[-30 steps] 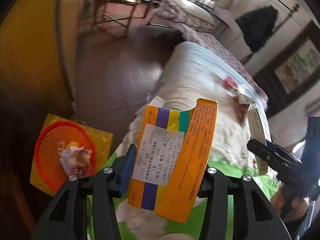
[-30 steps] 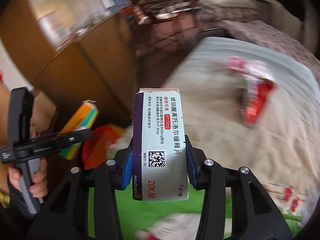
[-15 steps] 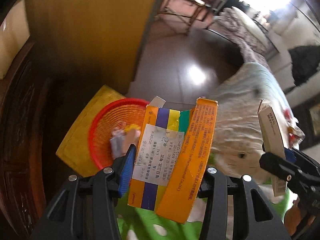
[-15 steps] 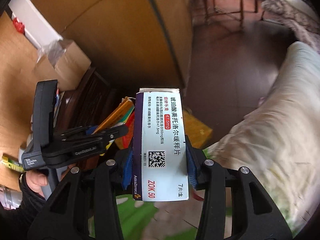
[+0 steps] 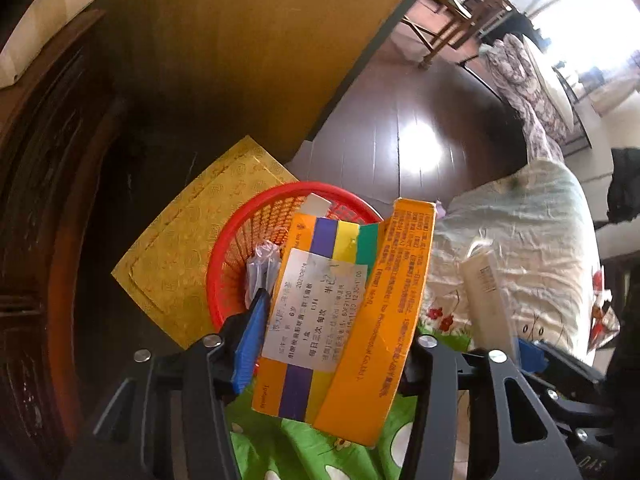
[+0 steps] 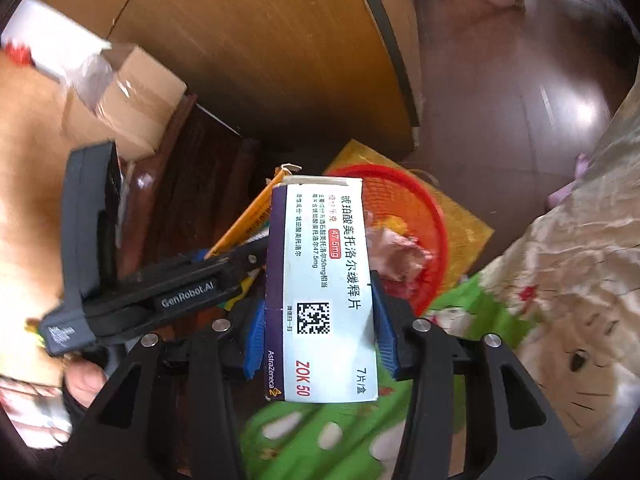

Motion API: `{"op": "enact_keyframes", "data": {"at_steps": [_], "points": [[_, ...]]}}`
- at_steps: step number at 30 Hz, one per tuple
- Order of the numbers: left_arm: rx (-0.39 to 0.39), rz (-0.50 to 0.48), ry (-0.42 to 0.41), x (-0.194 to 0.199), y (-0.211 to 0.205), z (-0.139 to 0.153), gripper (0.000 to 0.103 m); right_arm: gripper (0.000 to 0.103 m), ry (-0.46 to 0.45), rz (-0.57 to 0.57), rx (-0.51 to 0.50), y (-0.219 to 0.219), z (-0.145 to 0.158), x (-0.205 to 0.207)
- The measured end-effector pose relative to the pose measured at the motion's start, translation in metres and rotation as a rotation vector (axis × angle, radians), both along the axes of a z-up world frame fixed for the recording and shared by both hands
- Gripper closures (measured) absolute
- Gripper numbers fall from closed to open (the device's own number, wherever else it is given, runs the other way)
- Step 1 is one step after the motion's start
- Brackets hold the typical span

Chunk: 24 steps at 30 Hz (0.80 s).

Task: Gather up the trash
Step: 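Carry both boxes to the red wastebasket and open both grippers over it, then swing both open grippers back toward the bed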

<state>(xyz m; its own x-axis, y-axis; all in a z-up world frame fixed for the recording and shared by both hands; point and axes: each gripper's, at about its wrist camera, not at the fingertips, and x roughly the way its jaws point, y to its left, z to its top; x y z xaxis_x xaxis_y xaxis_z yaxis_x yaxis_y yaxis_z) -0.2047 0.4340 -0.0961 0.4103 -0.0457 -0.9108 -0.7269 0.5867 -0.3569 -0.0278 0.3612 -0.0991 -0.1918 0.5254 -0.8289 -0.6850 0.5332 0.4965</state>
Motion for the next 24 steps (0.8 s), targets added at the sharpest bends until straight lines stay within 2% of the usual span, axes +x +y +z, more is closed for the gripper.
{"op": "enact_keyframes", "data": {"at_steps": [1,3,14,20,22,24], "points": [[-0.008,0.016,-0.003,-0.002,0.003,0.000,0.036,0.047,0.003,-0.007,-0.003,0.000,-0.002,0.001],[-0.017,0.047,-0.016,-0.006,0.007,0.001,0.032,0.040,-0.002,-0.022,-0.015,0.000,-0.006,0.003],[-0.009,0.031,-0.012,-0.002,-0.001,0.012,0.028,0.040,-0.025,-0.066,0.006,-0.021,0.001,0.009],[0.025,0.000,-0.025,0.001,-0.014,0.030,0.025,0.036,-0.090,-0.139,0.051,-0.050,0.026,0.013],[0.045,-0.019,-0.030,0.006,-0.020,0.038,0.024,0.036,-0.141,-0.165,0.080,-0.068,0.044,0.014],[0.060,-0.039,-0.039,0.011,-0.028,0.047,0.022,0.031,-0.191,-0.202,0.115,-0.094,0.064,0.018]]}}
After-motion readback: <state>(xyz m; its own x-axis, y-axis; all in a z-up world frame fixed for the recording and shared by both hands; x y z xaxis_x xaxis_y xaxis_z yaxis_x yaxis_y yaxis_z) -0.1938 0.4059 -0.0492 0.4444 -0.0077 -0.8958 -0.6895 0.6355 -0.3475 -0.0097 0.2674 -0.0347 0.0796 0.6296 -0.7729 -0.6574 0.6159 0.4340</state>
